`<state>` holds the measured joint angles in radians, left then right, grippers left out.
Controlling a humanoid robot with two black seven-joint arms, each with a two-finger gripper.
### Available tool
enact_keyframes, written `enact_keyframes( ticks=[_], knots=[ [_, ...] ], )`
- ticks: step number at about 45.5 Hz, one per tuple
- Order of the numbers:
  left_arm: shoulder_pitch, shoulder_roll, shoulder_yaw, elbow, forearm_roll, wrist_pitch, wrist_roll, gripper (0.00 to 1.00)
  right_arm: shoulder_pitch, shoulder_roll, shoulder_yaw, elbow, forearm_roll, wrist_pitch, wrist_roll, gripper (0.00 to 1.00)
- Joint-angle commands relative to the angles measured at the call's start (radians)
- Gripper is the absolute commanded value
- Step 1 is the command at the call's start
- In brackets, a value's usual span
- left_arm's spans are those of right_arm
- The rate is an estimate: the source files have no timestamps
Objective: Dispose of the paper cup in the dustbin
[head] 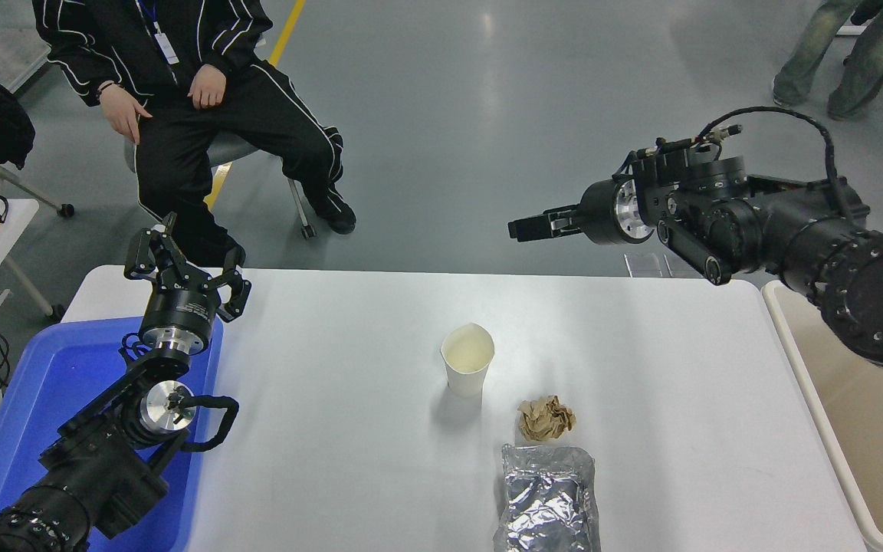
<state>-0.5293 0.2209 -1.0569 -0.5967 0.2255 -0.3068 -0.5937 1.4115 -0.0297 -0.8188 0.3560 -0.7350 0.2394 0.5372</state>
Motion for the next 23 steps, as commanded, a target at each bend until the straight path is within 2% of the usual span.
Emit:
enact_keyframes(
  ticks=[1,6,14,23],
  knots=[
    [0.000,0.000,0.000,0.000,0.000,0.000,0.000,1.00,-0.101,0.030,-0.011,0.011,-0.032,-0.006,0.000,0.99],
    [0.000,0.000,0.000,0.000,0.000,0.000,0.000,1.00,-0.144,0.030,-0.002,0.044,-0.026,-0.020,0.000,0.99],
    [0.000,0.000,0.000,0.000,0.000,0.000,0.000,1.00,-0.144,0.030,0.182,0.135,-0.026,-0.046,0.000,0.99],
    [0.000,0.000,0.000,0.000,0.000,0.000,0.000,1.00,-0.175,0.030,0.196,0.178,-0.029,-0.060,0.000,0.99]
  ],
)
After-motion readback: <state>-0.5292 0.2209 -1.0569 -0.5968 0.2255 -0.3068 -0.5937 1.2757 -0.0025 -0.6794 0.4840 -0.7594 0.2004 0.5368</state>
